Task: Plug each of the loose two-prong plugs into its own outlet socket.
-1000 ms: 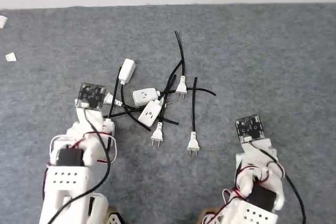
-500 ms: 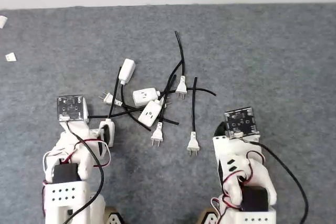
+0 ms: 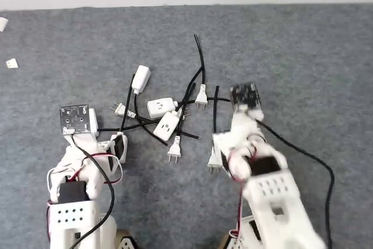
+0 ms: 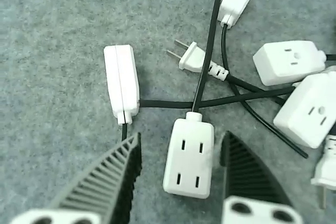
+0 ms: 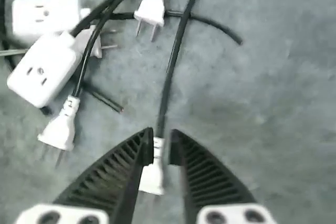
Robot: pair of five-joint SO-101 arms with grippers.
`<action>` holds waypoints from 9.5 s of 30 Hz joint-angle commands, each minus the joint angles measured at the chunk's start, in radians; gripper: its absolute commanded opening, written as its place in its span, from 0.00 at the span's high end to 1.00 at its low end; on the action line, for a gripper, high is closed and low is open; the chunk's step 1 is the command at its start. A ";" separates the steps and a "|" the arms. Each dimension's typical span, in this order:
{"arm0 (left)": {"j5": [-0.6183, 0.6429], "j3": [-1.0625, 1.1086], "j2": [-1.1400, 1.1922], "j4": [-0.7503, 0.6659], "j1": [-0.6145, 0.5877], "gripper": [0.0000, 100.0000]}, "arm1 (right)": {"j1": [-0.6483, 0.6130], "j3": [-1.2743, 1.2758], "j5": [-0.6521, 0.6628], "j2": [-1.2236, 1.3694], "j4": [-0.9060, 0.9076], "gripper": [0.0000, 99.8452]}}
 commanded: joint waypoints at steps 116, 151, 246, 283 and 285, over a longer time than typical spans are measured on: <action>-0.152 -0.615 1.068 0.083 0.155 0.99 | 0.147 -0.275 0.048 0.461 0.073 0.99; 0.534 -1.225 1.524 0.094 0.822 0.98 | 0.421 -0.296 0.084 0.460 0.074 0.99; -0.460 -0.705 1.094 0.175 0.459 0.99 | -0.285 -1.129 0.316 0.619 0.875 0.99; -0.074 -0.257 0.621 -0.353 0.445 0.99 | 0.028 -0.612 -0.127 0.424 0.219 0.99; -0.071 -0.243 0.601 -0.354 0.445 0.99 | 0.028 -0.611 -0.080 0.390 0.220 0.99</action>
